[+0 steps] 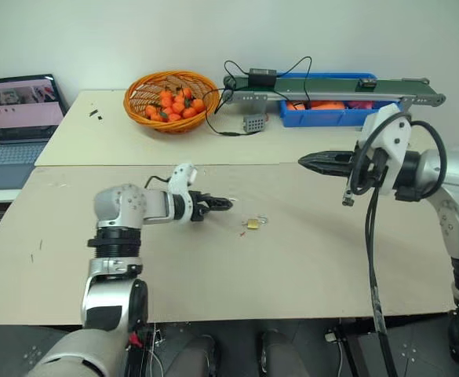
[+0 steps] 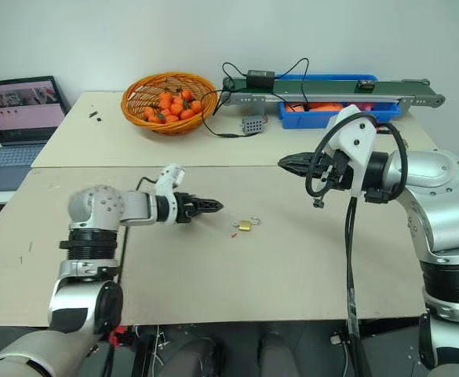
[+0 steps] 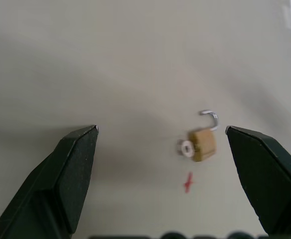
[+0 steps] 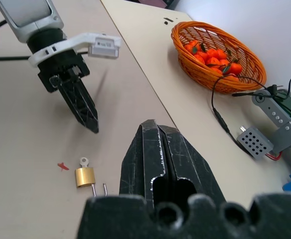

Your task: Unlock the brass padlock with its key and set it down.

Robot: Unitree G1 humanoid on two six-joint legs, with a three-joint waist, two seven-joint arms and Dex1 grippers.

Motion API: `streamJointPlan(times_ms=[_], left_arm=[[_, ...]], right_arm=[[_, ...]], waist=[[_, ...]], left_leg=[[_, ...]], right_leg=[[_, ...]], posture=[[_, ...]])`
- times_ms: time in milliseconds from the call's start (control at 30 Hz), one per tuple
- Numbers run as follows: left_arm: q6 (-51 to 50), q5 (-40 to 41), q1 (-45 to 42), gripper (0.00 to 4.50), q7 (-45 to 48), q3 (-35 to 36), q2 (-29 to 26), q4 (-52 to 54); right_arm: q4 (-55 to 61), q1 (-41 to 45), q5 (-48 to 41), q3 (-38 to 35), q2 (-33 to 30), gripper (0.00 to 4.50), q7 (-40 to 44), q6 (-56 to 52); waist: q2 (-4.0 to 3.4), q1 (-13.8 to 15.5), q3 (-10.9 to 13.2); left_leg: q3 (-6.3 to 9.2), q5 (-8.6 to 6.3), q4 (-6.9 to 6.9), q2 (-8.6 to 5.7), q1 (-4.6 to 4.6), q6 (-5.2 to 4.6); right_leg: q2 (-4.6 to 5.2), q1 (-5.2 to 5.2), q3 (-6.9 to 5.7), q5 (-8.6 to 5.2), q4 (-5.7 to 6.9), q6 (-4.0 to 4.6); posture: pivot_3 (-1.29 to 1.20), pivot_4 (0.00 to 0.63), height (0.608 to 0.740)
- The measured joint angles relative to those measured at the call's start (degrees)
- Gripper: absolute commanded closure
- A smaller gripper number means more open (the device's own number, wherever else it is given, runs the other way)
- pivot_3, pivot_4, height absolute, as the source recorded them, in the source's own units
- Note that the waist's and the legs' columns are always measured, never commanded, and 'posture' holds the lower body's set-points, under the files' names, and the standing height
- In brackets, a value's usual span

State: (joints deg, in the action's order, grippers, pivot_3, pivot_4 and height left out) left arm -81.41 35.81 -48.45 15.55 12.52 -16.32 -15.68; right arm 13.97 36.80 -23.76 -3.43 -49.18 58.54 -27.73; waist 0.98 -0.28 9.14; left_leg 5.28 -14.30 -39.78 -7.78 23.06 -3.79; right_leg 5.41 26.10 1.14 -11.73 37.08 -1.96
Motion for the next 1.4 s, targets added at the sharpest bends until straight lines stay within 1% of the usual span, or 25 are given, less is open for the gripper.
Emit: streamJointPlan(times_ms=[33,100,200,267,300,333,400,467,500,567,633,767,833,1000,1033,1100,1133,1233,1333,1400], left_arm=[[0.0,0.0,0.0,0.1,0.2,0.0,-0.4,0.3],[1.0,0.3,0.5,0.1,3.5,-1.4,-2.0,2.6],[7.3,0.7,2.3,0.1,12.6,-5.8,-6.0,8.1],[15.4,0.0,6.0,0.1,22.3,-10.5,-11.0,13.2],[21.1,-0.6,9.0,0.1,28.1,-12.5,-14.1,15.7],[24.4,-1.5,10.6,0.1,31.4,-13.4,-16.0,16.3],[30.9,-4.7,13.5,0.1,37.4,-16.8,-21.3,16.8],[42.3,-11.3,16.7,0.1,40.7,-20.3,-25.4,15.8],[46.7,-14.0,18.0,0.1,41.4,-21.0,-26.4,14.6],[52.5,-16.4,19.9,0.1,43.1,-21.2,-26.9,13.5],[55.3,-16.6,20.1,0.1,45.2,-21.3,-26.9,14.3],[55.5,-16.6,19.4,0.1,46.3,-21.2,-26.6,16.3],[55.3,-16.4,18.8,0.1,45.5,-20.3,-25.5,17.6],[55.1,-16.2,18.4,0.1,44.2,-19.6,-24.7,20.4],[55.0,-16.2,18.4,0.0,44.1,-19.6,-24.6,20.6],[55.0,-16.2,18.4,0.0,44.0,-19.6,-24.4,21.1],[55.0,-16.2,18.4,0.0,44.0,-19.6,-24.4,21.5],[55.0,-16.2,18.4,0.0,44.0,-19.6,-24.4,21.5],[54.7,-15.9,18.4,0.0,44.4,-19.6,-24.4,21.6],[53.4,-15.2,17.8,0.0,45.3,-19.6,-24.4,21.9]], right_arm=[[0.0,0.0,0.0,0.0,0.0,4.5,0.0,0.0],[-0.1,0.0,0.0,0.0,0.1,4.5,-0.1,0.0],[-0.6,-0.2,0.0,-0.1,0.2,4.5,-0.2,0.0],[-0.7,-1.9,-0.2,-0.9,0.2,4.5,-0.1,0.0],[-0.6,-4.6,-0.2,-1.8,-0.4,4.5,0.4,0.0],[-0.8,-6.4,-0.3,-1.9,-0.9,4.5,0.9,-0.1],[-0.7,-9.4,-1.5,-2.0,-1.2,4.5,1.8,-0.8],[-0.5,-12.5,-1.8,-2.1,-3.4,4.5,2.8,-1.7],[-0.6,-13.6,-1.8,-2.2,-4.2,4.5,3.1,-2.2],[-0.6,-14.3,-2.3,-2.7,-3.8,4.5,2.7,-2.8],[-0.6,-14.2,-3.1,-3.9,-2.0,4.5,1.4,-2.8],[-1.1,-13.8,-4.0,-4.4,-0.9,4.5,0.0,-2.8],[-1.6,-13.7,-4.2,-4.4,-0.5,4.5,-0.4,-2.8],[-2.3,-13.5,-4.2,-4.4,0.2,4.5,-1.4,-2.8],[-2.3,-13.5,-4.2,-4.4,0.3,3.92,-1.5,-2.8],[-2.3,-13.5,-4.5,-4.4,0.7,3.36,-1.7,-2.9],[-2.3,-13.5,-4.6,-4.4,1.0,2.93,-1.9,-3.3],[-2.4,-13.5,-4.7,-4.3,1.1,2.07,-1.9,-4.1],[-2.0,-13.8,-4.7,-4.3,1.1,0.93,-1.4,-4.2],[-1.3,-15.1,-3.3,-3.6,0.0,0.27,-0.7,-2.8]], waist=[[0.0,0.1,0.0],[0.0,0.2,0.0],[0.0,0.5,0.0],[-0.02,0.5,0.0],[-0.04,0.5,0.0],[-0.04,0.5,0.0],[-0.06,0.4,0.0],[-0.13,0.5,-0.1],[-0.13,0.6,-0.1],[-0.13,0.7,-0.1],[-0.13,0.9,-0.1],[-0.13,1.0,-0.1],[-0.12,1.0,-0.1],[-0.13,0.8,-0.1],[-0.13,0.8,-0.1],[-0.13,0.8,-0.1],[-0.13,0.8,-0.1],[-0.13,0.9,-0.1],[-0.13,0.9,-0.1],[-0.13,0.9,-0.1]], left_leg=[[0.0,0.0,0.0,0.0,0.03,0.0],[0.01,0.0,0.0,0.0,0.09,0.0],[0.01,0.0,0.01,0.0,0.09,0.0],[0.01,0.0,0.08,0.01,0.06,0.0],[0.01,-0.01,0.1,0.02,0.05,-0.01],[0.01,-0.01,0.1,0.01,0.06,-0.01],[0.0,-0.01,0.1,0.04,0.03,-0.01],[-0.01,-0.01,0.13,0.04,-0.04,-0.01],[-0.01,-0.02,0.16,0.04,-0.08,-0.03],[-0.04,-0.05,0.15,0.08,-0.05,-0.08],[-0.04,-0.05,0.14,0.09,-0.01,-0.09],[-0.04,-0.06,0.13,0.09,0.05,-0.11],[-0.04,-0.06,0.1,0.08,0.08,-0.12],[-0.06,-0.06,0.1,0.1,0.04,-0.1],[-0.08,-0.06,0.1,0.11,0.03,-0.1],[-0.11,-0.06,0.1,0.12,0.02,-0.11],[-0.12,-0.06,0.1,0.12,0.02,-0.11],[-0.13,-0.06,0.1,0.12,0.03,-0.11],[-0.13,-0.06,0.1,0.12,0.03,-0.11],[-0.13,-0.06,0.1,0.12,0.03,-0.11]], right_leg=[[0.0,0.02,0.0,0.0,0.0,0.0],[0.01,0.08,-0.01,0.0,-0.01,0.0],[0.05,0.07,-0.02,0.0,-0.05,0.01],[0.06,0.05,0.02,0.01,-0.09,0.02],[0.05,0.05,0.05,0.01,-0.12,0.03],[0.05,0.07,0.06,0.01,-0.12,0.03],[0.03,0.05,0.1,0.03,-0.13,0.07],[0.06,-0.03,0.28,0.03,-0.19,0.09],[0.06,-0.06,0.32,0.03,-0.23,0.1],[0.04,-0.06,0.35,0.05,-0.28,0.11],[0.03,-0.03,0.33,0.05,-0.29,0.1],[0.02,0.02,0.3,0.05,-0.28,0.1],[0.02,0.03,0.28,0.06,-0.29,0.09],[-0.02,0.01,0.29,0.06,-0.25,0.09],[-0.03,0.02,0.29,0.06,-0.25,0.09],[-0.04,0.02,0.29,0.06,-0.25,0.09],[-0.04,0.02,0.28,0.06,-0.24,0.09],[-0.05,0.02,0.27,0.06,-0.25,0.09],[-0.05,0.02,0.22,0.06,-0.25,0.09],[-0.06,0.03,0.11,0.06,-0.23,0.09]], posture=[[0.0,0.15,0.74],[0.0,0.15,0.74],[0.0,0.15,0.74],[0.0,0.15,0.74],[0.0,0.15,0.74],[0.0,0.15,0.74],[0.0,0.15,0.74],[0.0,0.15,0.74],[0.0,0.15,0.74],[0.0,0.15,0.74],[0.0,0.15,0.74],[0.0,0.15,0.74],[0.0,0.15,0.74],[0.0,0.15,0.74],[0.0,0.15,0.74],[0.0,0.15,0.74],[0.0,0.15,0.74],[0.0,0.15,0.74],[0.0,0.15,0.74],[0.0,0.15,0.74]])
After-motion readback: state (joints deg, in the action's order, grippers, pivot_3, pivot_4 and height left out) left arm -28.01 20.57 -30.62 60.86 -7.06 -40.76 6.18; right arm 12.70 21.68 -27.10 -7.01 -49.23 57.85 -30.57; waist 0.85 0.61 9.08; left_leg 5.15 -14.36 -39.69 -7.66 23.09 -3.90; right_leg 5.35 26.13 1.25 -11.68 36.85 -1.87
